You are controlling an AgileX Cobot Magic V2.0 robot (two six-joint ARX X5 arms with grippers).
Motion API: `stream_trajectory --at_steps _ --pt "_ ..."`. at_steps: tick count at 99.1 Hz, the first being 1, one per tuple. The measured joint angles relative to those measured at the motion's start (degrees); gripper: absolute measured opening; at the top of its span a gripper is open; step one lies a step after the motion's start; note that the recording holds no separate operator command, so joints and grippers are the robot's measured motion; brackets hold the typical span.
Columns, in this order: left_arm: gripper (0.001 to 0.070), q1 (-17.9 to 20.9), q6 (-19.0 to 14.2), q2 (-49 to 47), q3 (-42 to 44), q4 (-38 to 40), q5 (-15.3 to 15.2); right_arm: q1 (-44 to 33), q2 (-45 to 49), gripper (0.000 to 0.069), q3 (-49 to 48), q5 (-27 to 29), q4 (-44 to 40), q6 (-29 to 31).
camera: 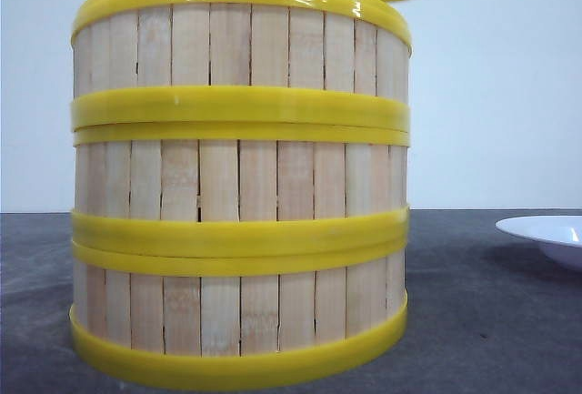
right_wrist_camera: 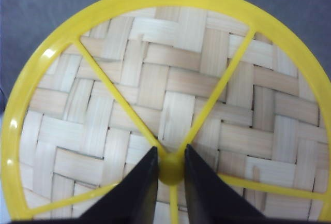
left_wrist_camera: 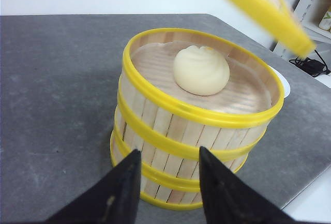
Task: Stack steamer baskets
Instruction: 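Lift the lid and carry it over the stack with the right gripper, then lower the lid onto the top basket and open the right gripper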
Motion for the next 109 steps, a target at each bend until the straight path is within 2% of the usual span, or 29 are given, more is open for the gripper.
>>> stream_trajectory --at_steps 49,109 --pt "0.0194 0.00 0.00 0.00 0.00 0.00 0.00 4.20 6.93 0.0058 0.00 2.91 -1.75 -1.46" --pt "0.0194 0.00 -0.02 0.00 0.00 -0.02 0.04 6.03 7.63 0.0058 0.00 4.24 -0.52 -1.88"
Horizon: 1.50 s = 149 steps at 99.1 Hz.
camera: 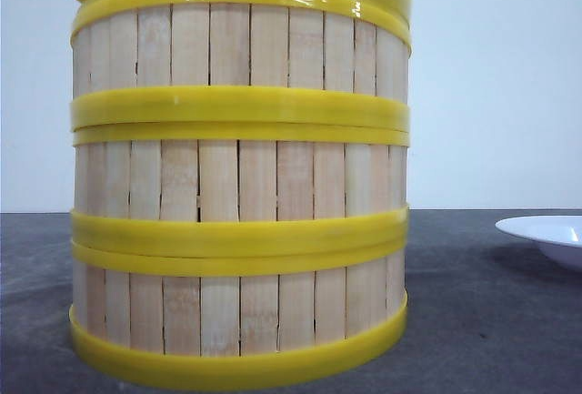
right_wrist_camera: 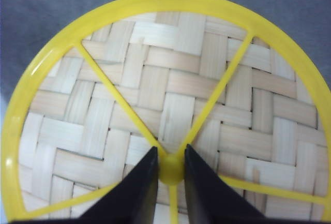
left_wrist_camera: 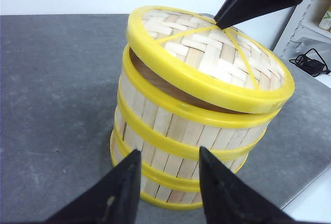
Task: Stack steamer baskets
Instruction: 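Lower the lid onto the top basket and open the right gripper, then withdraw the right gripper from the lidded stack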
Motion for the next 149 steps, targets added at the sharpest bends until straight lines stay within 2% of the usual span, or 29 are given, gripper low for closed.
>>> stream_trajectory --at_steps 56,61,74,79,85,101,119,135,149 --pt "0.0194 0.00 -0.02 0.00 0.00 -0.09 0.00 0.15 2.12 0.0070 0.00 0.07 -0.09 -0.66" --pt "0.0194 0.00 -0.02 0.00 0.00 -0.11 0.00 0.15 2.19 0.0123 0.00 0.07 0.02 -0.68" --pt "0.0194 0.00 -0.02 0.00 0.00 -0.15 0.00 0.22 2.32 0.0401 0.02 0.07 0.04 -0.74" --pt "0.0194 0.00 -0.02 0.00 0.00 -0.20 0.00 0.22 2.32 0.0452 0.33 0.07 -0.17 -0.96" --pt "0.0194 0.00 -0.02 0.00 0.00 -0.20 0.00 0.22 2.19 0.0478 1.16 0.22 -0.28 -1.38" --pt "0.0194 0.00 -0.02 0.00 0.00 -0.20 0.00 0.26 -2.14 0.0493 4.74 4.57 -0.28 -2.19" --pt "0.0194 0.00 -0.02 0.00 0.00 -0.09 0.00 0.26 -14.67 0.0489 7.17 12.00 1.51 -2.38" --pt "0.0194 0.00 -0.02 0.00 0.00 0.96 0.00 0.26 -23.47 0.0477 7.10 19.58 1.31 -2.43" --pt "0.0194 0.00 -0.02 0.00 0.00 4.13 0.00 0.28 -30.27 0.0474 2.60 21.20 1.33 -2.29"
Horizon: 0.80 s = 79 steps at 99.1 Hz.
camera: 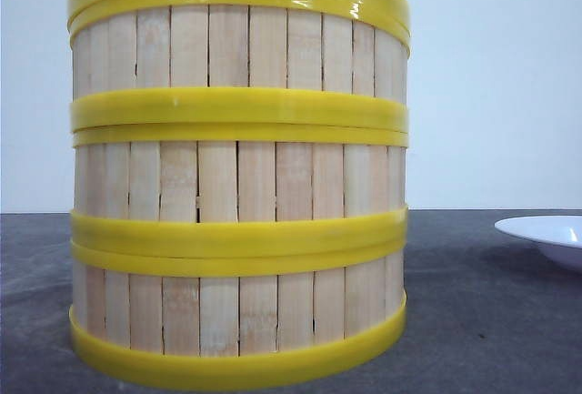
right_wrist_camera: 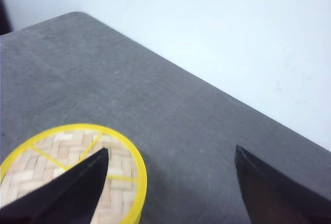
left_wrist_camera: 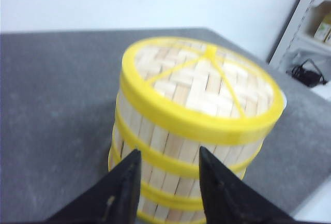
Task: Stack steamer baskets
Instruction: 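Withdraw the right gripper from the lidded stack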
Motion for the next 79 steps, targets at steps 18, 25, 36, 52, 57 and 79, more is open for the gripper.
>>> stream_trajectory --at_steps 18,25,36,52,57,79 --pt "0.0194 0.00 0.00 0.00 -0.55 2.05 0.00 0.07 -10.97 0.0474 -14.97 1.14 2.69 2.58" --pt "0.0194 0.00 0.00 0.00 -1.84 2.16 0.00 0.07 -15.89 0.0474 -23.23 1.51 5.16 4.55" --pt "0.0194 0.00 -0.09 0.00 -4.44 2.08 0.00 0.09 -23.98 0.0474 -37.24 1.46 9.77 8.59" --pt "0.0194 0.00 -0.22 0.00 -4.55 4.79 0.00 0.09 -32.63 0.0474 -51.89 1.46 11.85 12.96" --pt "0.0194 0.00 -0.22 0.00 -4.50 4.87 0.00 0.09 -34.40 0.0474 -54.60 1.46 11.93 13.92" --pt "0.0194 0.00 -0.24 0.00 -4.50 4.81 0.00 0.09 -37.18 0.0474 -57.09 1.46 13.73 16.35"
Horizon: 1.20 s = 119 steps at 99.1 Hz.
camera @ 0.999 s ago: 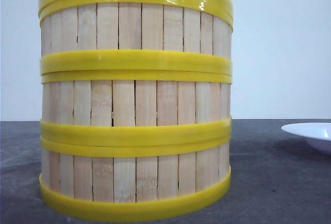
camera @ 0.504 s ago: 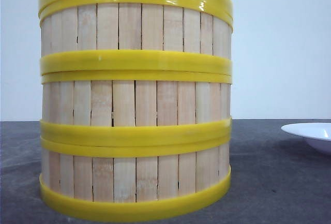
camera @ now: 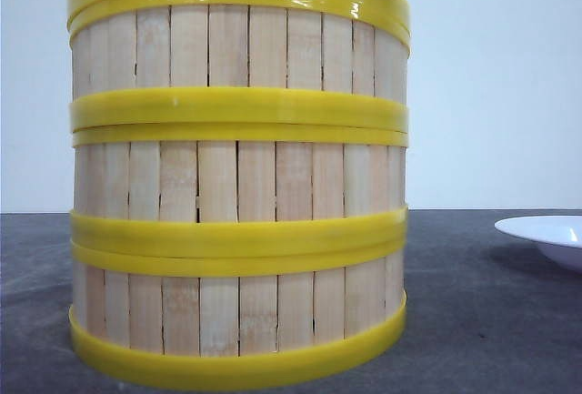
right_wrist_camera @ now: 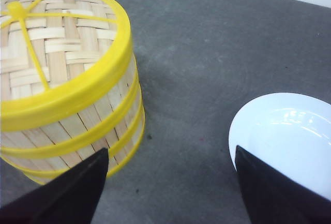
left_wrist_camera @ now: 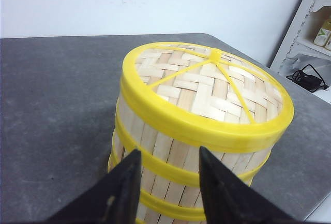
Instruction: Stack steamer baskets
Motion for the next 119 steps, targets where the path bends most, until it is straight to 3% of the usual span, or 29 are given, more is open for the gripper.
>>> stream_trajectory --at_steps 7,13,19,28,111,119 --pt "0.0194 0.00 0.00 0.00 0.00 0.04 0.00 0.00 -0.04 0.0433 0.00 0.00 0.66 0.33" --pt "0.0169 0.00 0.02 0.00 0.00 0.02 0.00 0.00 -0.04 0.0287 0.00 0.02 0.83 0.39" --pt "0.0082 0.00 -0.13 0.00 0.00 0.00 0.00 0.00 -0.04 0.0122 0.00 0.00 0.85 0.37" --pt "0.0033 0.00 -0.15 0.00 0.00 -0.02 0.00 0.00 -0.04 0.0041 0.00 0.00 1.29 0.39" --pt "0.0025 0.00 -0.13 0.00 0.00 0.70 -0.02 0.00 -0.04 0.0015 0.00 0.00 1.66 0.42" --pt "0.0025 0.00 0.26 0.00 0.00 0.70 -1.36 0.00 -0.02 0.0015 0.00 0.00 1.66 0.42"
